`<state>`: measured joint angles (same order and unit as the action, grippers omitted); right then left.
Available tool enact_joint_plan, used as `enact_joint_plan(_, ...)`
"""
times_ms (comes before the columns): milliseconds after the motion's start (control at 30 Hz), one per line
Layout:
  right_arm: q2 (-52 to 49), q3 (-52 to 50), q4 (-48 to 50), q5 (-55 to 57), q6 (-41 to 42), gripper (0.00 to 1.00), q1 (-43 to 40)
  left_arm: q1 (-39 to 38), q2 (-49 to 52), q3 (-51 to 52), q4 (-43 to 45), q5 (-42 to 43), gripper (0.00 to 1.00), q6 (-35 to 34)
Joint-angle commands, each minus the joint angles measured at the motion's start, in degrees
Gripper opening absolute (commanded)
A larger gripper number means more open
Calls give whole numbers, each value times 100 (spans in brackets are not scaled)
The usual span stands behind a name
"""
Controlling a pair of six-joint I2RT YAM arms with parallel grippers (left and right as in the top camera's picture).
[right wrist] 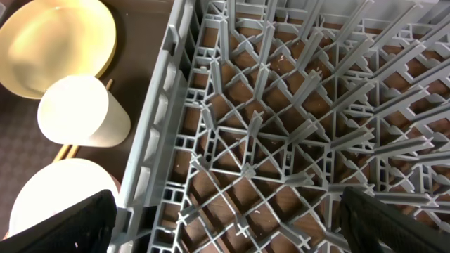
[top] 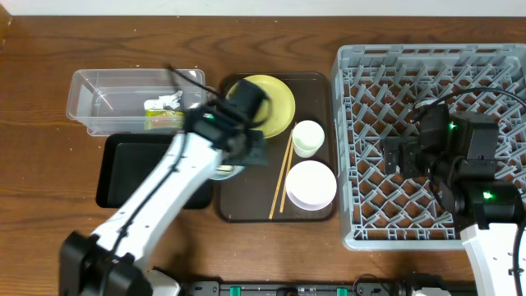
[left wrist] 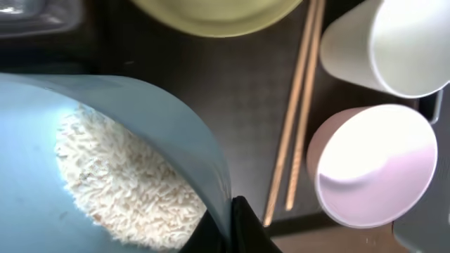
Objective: Sort waste into correct bins and load items into the dishwasher rack
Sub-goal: 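Grasp the rim of the light-blue rice bowl with the left gripper, then tip the blue bowl over the black tray to pour out the rice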
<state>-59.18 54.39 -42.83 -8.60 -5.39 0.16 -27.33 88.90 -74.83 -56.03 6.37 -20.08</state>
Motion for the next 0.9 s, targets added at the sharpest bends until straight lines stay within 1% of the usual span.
enact_joint_plan(0,39,142,-15,-66,63,99,-37,588,-57,-50,-190,793,6,861)
enact_joint_plan(133,39,142,-26,-66,63,99,-37,1443,-55,179,-258,2135,6,1746)
enact_joint_plan(233,39,142,-28,-66,63,99,-37,2153,-50,518,-260,3375,6,2667)
enact_joint_plan(367,39,142,-28,-68,63,99,-37,3027,-44,1038,-240,4518,6,3569)
enact_joint_plan(500,39,142,-28,-66,63,99,-37,3882,-7,1528,-216,5899,6,4621)
enact_joint_plan(533,39,142,-28,-68,63,99,-37,4054,-2,1615,-214,6151,6,4793)
enact_joint_plan(600,39,142,-28,-68,63,99,-37,4395,39,1764,-208,6660,6,5027)
enact_joint_plan(700,39,142,-31,-68,63,99,-37,4841,103,1996,-133,7372,6,5149)
enact_joint_plan(867,39,142,-35,-68,63,99,-37,5451,184,2232,-111,7882,6,5060)
